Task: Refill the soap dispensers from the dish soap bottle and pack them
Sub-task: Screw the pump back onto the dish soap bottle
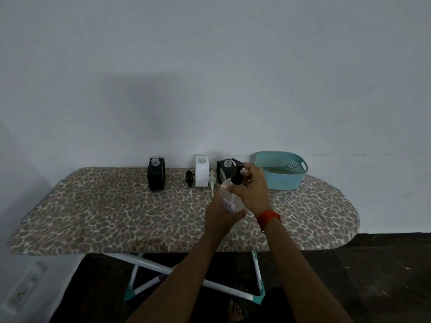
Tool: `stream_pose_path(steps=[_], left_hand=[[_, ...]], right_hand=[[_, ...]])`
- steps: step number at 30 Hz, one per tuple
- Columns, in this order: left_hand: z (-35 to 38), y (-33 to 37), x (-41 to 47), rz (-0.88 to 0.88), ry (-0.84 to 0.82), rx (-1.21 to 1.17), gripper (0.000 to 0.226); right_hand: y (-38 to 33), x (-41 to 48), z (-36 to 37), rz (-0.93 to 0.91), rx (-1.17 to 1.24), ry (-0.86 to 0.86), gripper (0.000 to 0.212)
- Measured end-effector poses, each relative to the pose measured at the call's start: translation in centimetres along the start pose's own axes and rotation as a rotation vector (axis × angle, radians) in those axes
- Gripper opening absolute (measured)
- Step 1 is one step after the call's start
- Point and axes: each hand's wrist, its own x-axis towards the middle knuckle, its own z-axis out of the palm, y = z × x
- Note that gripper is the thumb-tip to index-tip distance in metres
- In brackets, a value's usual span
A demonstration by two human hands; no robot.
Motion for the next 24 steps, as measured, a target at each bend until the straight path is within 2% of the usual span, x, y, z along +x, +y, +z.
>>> stream_pose_path(steps=[2,5,8,11,13,15,16,20,22,24], left_hand=[[-0.2,0.0,0.1,0.002,-0.005,-0.001,0.094],[-0.3,-0.2,0.1,-0.011,-0.006,0.009,0.093],[-0.3,-0.3,0.0,-0.014,0.008,0.016,0.091],[-0.3,-0.1,-0.2,-0.003,0.016,0.015,0.091],[-0.2,0.1,-0.1,-0.003,0.008,0.044,0.094],[-0.3,0.1,0.0,-0.010,0.007,0.043,0.095],[-0.4,0.1,0.1,-0.011,0.002,0.039,0.096],[-0.5,-0.2,0.0,-0.046,-0.001,0.039,0.089],[-0.5,-0.1,-0.2,-0.060,0.016,0.044,0.086],[-0.4,-0.2,-0.1,-0.072,0.021,0.058,0.088]], right_hand=[[0.4,0.0,0.0,-0.026,0.025,-0.043,0.063],[0.7,0.0,-0.9,-0.062,0.070,-0.166,0.046],[0.5,0.1,-1.9,-0.018,0.128,-0.264,0.044],[0.4,0.3,-1.3,0.045,0.084,-0.156,0.033],[0.2,0.3,-0.5,0.074,0.050,-0.033,0.052],[0.1,0.2,0.2,0.053,0.021,-0.030,0.074],[0.0,0.1,0.3,0.035,0.005,-0.051,0.076],[0.3,0.0,-1.4,0.015,0.059,-0.220,0.046],[0.1,0.3,-2.5,0.019,0.050,-0.319,0.042],[-0.2,0.5,-2.8,0.043,0.078,-0.345,0.041]])
